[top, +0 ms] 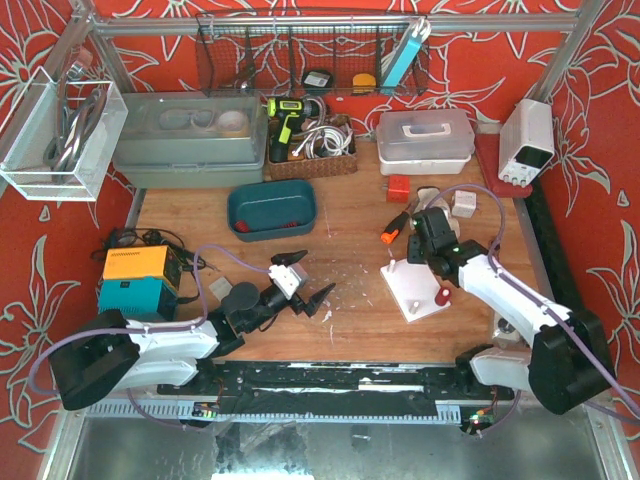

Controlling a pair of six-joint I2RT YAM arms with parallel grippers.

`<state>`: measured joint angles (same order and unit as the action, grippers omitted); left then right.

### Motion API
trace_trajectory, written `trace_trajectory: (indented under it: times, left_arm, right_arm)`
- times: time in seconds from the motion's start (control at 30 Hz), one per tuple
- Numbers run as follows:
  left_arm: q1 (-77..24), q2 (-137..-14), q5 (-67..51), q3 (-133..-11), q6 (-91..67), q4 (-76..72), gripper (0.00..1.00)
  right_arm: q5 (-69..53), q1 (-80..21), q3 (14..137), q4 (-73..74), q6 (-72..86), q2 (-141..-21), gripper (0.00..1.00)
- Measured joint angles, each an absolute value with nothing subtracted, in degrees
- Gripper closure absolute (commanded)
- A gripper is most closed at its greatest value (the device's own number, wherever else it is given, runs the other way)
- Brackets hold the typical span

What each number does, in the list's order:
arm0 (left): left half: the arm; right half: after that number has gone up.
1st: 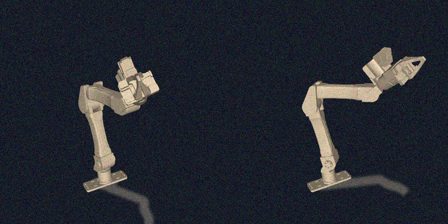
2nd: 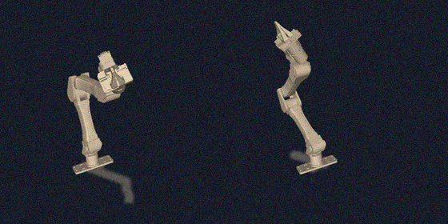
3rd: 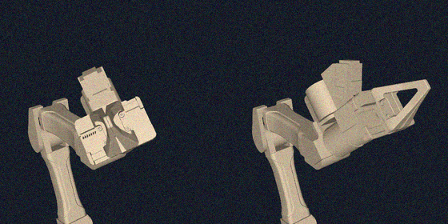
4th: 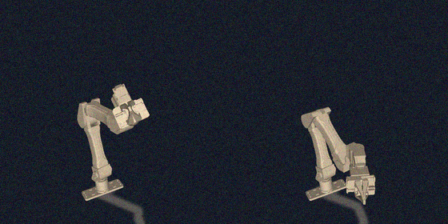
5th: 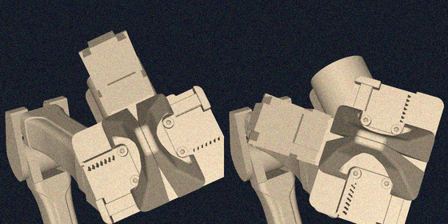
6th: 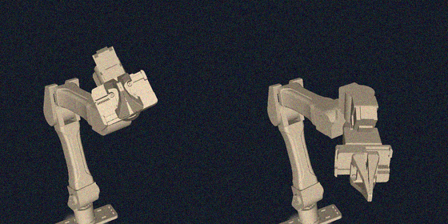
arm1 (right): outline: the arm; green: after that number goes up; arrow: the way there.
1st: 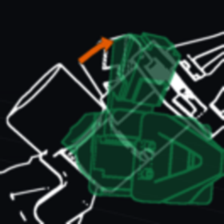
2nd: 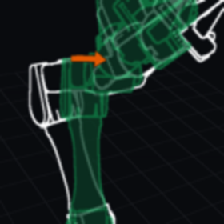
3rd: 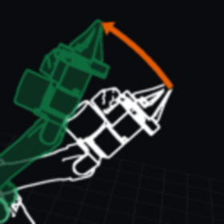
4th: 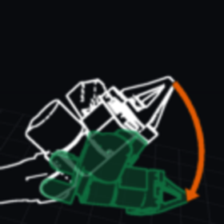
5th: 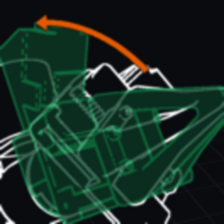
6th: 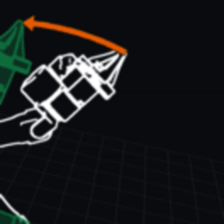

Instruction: Install the large spring

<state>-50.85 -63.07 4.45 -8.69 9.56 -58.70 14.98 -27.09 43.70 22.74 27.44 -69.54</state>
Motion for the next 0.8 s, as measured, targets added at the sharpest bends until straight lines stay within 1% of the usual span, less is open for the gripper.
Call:
trace_trajectory:
  times: [0.17, 0.2, 0.23, 0.27, 0.33, 0.4, 0.47, 0.53, 0.67, 0.8]
  left_arm:
    - [-50.9, -63.1, 4.5, -8.7, 9.6, -58.7, 0.00]
    - [-50.9, -63.1, 4.5, -8.7, 9.6, -58.7, 0.00]
    - [-50.9, -63.1, 4.5, -8.7, 9.6, -58.7, 0.00]
    - [-50.9, -63.1, 4.5, -8.7, 9.5, -58.7, 0.00]
    - [-50.9, -63.1, 4.5, -8.7, 9.6, -58.7, 0.00]
    - [-50.9, -63.1, 4.5, -8.7, 9.6, -58.7, 0.00]
    - [-50.9, -63.1, 4.5, -8.7, 9.6, -58.7, 0.00]
    - [-50.9, -63.1, 4.6, -8.7, 9.6, -58.7, 0.00]
    - [-50.9, -63.1, 4.9, -8.7, 9.6, -58.7, 0.00]
    - [-50.9, -63.2, 5.5, -9.1, 9.6, -57.7, 0.00]
  right_arm:
    - [14.3, -26.6, 43.7, 21.6, 27.3, -71.6, 1.00]
    - [14.2, -26.5, 43.7, 21.5, 27.3, -72.1, 0.99]
    - [14.2, -26.4, 43.7, 21.4, 27.2, -72.6, 0.94]
    - [14.0, -26.3, 43.7, 21.3, 27.2, -73.1, 0.86]
    - [13.9, -26.1, 43.7, 21.1, 27.3, -73.8, 0.74]
    - [13.8, -26.0, 43.7, 20.9, 27.3, -74.4, 0.63]
    - [13.5, -25.8, 43.7, 20.9, 27.3, -75.0, 0.55]
    - [13.5, -25.7, 43.7, 20.9, 27.2, -75.4, 0.50]
    - [13.4, -25.6, 44.4, 21.3, 27.1, -75.4, 0.42]
    - [13.3, -25.6, 45.4, 23.4, 26.8, -73.3, 0.34]
